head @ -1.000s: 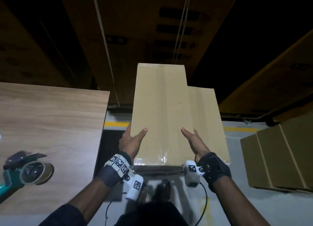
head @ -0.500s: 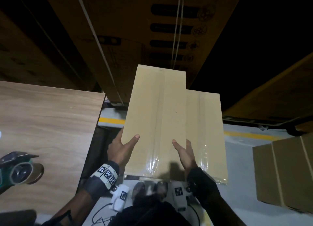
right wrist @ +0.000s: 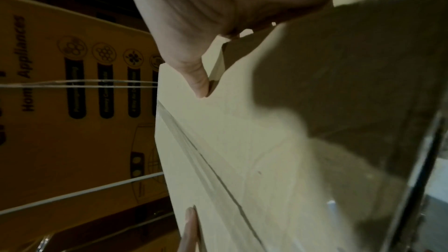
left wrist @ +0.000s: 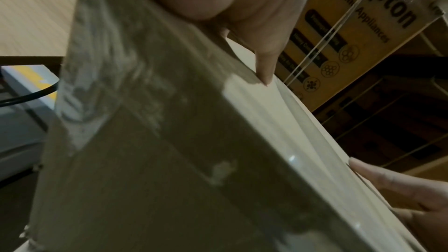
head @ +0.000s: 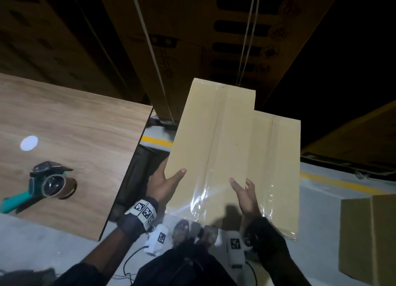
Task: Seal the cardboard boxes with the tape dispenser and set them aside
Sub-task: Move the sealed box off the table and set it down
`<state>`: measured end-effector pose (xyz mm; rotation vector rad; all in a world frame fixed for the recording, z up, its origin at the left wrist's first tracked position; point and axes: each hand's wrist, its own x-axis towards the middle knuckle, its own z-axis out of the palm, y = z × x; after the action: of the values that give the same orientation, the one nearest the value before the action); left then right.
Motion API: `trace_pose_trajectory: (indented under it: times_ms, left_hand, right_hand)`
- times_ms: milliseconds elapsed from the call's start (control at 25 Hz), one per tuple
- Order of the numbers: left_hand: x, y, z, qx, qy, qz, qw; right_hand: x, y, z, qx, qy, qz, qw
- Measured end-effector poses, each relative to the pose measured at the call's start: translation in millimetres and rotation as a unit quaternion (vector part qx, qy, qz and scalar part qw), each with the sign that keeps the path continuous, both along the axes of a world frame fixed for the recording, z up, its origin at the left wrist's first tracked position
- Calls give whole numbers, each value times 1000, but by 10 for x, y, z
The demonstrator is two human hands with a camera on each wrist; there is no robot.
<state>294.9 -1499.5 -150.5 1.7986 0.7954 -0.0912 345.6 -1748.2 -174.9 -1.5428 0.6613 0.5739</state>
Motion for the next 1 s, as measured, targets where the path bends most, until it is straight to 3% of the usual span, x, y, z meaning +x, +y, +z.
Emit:
trace_pose_trajectory:
  times_ms: [160, 320, 480, 680, 1000]
  left_hand:
    - [-119, 249, -76, -29, -11, 16, 999]
    - [-398, 659, 69, -35, -46, 26, 998]
    - [-924, 1197, 303, -73, -106, 54, 990]
    - [-1911, 2474, 496, -58, -148, 59, 986]
    - [-3720, 4674, 409, -19, -120, 162, 979]
  right_hand:
    - [16, -26, 98, 15, -29, -44, 998]
    - [-50, 166, 425, -27, -153, -102, 983]
    - [-397, 882, 896, -120, -264, 35, 956]
    - [-1138, 2357, 1066, -87, -352, 167, 917]
    - [-2597, 5282, 892, 9, -273, 304, 913]
